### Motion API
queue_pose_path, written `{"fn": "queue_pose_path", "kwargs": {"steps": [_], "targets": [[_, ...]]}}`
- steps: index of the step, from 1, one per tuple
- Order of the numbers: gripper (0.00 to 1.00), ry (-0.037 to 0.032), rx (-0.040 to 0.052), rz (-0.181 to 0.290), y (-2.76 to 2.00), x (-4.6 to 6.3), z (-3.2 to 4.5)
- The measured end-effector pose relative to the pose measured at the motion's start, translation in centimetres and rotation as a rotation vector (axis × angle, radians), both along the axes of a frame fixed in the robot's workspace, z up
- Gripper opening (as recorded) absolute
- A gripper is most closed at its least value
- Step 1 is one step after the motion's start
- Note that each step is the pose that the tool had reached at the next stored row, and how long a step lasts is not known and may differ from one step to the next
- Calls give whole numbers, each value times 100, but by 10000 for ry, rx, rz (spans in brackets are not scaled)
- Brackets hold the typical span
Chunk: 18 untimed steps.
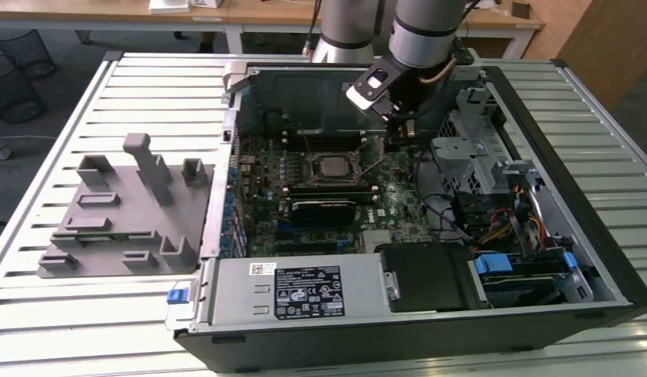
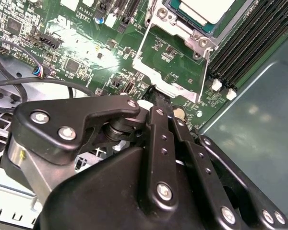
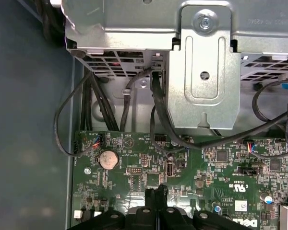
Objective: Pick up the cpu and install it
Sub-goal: 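Install the second cpu locking lever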
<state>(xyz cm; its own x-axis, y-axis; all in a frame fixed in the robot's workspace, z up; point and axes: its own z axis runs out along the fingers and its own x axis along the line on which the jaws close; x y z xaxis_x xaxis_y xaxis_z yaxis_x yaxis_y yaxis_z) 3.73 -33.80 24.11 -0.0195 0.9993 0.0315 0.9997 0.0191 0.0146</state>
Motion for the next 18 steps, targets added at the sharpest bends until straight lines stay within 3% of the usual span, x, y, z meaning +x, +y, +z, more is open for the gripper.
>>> {"fn": "queue_pose_path", "kwargs": {"steps": [4,6,18], "targets": [[11,0,0,0,0,-24,0],[11,0,0,0,0,-126,-1],[11,0,0,1,0,-181,-1]]}}
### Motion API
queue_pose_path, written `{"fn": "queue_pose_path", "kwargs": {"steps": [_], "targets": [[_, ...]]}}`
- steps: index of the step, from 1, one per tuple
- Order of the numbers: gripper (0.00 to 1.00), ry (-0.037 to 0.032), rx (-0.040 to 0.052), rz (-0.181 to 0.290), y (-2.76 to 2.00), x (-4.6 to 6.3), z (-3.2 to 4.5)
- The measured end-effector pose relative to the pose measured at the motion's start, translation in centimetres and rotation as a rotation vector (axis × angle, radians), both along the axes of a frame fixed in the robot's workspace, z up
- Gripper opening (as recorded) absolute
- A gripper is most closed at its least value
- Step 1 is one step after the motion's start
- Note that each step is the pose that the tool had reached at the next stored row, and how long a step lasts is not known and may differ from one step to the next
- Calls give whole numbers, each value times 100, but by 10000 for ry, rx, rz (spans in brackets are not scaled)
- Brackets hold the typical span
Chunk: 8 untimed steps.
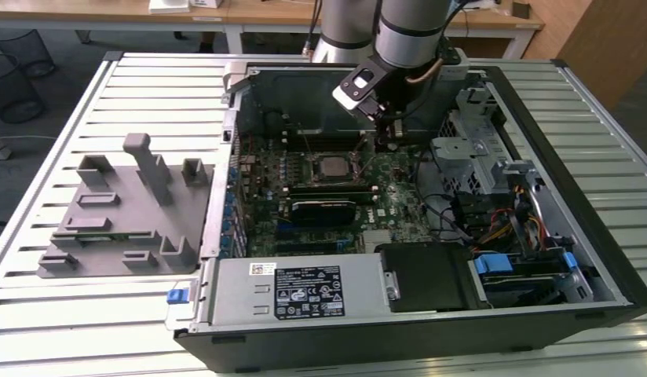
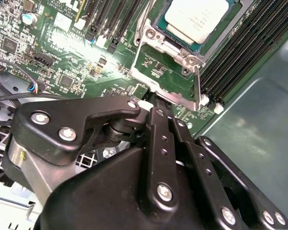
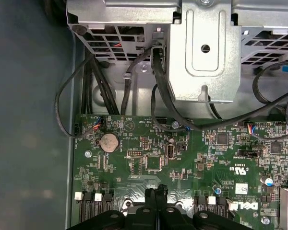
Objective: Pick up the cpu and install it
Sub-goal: 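Install the second cpu locking lever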
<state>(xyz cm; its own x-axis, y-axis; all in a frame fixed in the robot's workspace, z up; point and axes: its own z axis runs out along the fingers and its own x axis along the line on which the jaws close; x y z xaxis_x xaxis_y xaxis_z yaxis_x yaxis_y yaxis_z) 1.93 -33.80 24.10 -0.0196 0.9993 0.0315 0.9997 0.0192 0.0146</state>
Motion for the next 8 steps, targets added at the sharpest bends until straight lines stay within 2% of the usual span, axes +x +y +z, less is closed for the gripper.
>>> {"fn": "queue_pose_path", "kwargs": {"steps": [8], "targets": [[11,0,0,0,0,-31,0]]}}
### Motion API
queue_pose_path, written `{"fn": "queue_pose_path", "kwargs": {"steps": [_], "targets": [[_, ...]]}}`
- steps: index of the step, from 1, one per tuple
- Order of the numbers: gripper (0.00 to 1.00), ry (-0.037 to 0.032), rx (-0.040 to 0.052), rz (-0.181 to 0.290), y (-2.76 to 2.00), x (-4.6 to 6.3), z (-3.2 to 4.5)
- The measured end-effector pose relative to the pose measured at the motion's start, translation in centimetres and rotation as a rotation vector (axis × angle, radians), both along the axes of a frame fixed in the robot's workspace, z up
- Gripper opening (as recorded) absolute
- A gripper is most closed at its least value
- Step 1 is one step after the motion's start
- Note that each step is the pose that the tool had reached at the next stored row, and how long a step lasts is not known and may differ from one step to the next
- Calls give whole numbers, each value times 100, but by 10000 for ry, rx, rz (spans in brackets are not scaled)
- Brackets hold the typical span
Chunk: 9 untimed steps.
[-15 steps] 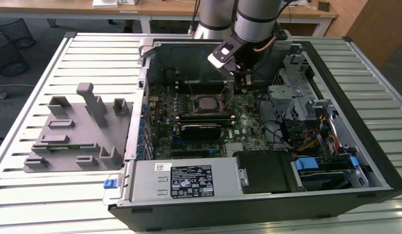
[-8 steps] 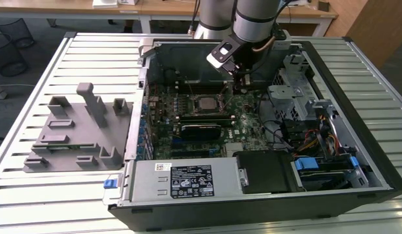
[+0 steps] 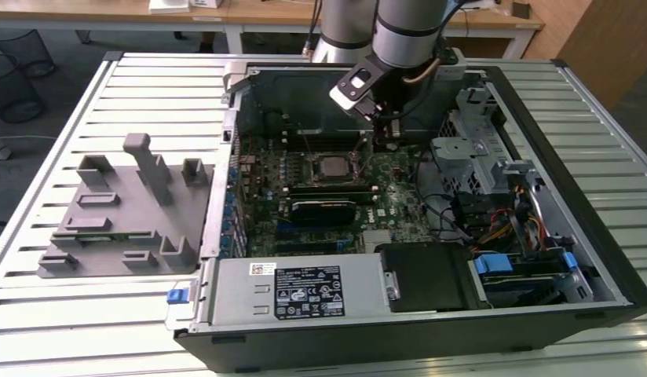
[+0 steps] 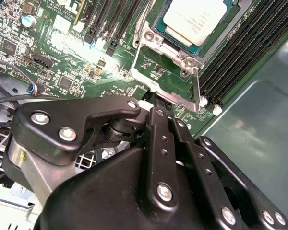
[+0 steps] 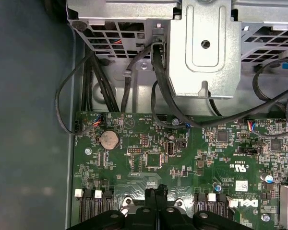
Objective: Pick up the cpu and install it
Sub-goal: 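Install the second cpu locking lever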
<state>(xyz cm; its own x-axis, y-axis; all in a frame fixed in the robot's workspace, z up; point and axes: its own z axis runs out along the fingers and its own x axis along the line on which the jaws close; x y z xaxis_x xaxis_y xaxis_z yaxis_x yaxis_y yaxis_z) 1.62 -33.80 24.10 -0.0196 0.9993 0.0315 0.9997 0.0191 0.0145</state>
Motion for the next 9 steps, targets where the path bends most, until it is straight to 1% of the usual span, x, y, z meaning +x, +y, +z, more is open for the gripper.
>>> {"fn": "queue_pose_path", "kwargs": {"steps": [9], "targets": [[11,0,0,0,0,-26,0]]}}
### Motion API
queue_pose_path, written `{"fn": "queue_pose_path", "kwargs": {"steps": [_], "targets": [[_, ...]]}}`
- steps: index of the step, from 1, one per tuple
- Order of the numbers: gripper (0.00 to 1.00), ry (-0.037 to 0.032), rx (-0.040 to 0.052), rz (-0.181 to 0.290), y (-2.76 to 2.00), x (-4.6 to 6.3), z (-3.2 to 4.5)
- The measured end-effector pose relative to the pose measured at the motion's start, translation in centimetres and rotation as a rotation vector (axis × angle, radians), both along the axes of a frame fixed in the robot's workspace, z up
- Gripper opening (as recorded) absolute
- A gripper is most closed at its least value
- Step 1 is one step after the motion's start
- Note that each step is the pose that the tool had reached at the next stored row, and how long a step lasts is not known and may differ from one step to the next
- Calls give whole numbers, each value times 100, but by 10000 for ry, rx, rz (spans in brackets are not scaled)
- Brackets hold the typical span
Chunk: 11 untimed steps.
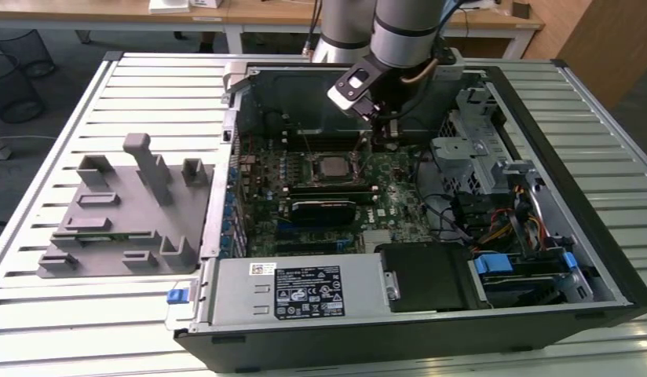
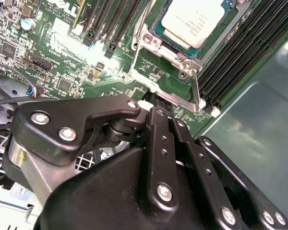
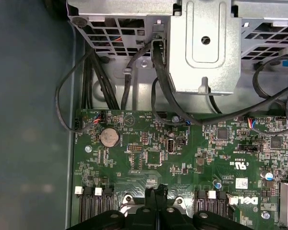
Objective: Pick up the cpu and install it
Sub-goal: 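Install the second cpu locking lever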
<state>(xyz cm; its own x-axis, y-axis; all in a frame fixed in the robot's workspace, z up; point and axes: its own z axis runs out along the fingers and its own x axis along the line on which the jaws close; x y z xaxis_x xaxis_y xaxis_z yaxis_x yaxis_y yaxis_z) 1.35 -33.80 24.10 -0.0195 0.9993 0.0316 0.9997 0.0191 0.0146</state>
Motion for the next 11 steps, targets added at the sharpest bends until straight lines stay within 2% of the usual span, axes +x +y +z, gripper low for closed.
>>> {"fn": "queue_pose_path", "kwargs": {"steps": [11], "targets": [[11,0,-1,1,0,-45,0]]}}
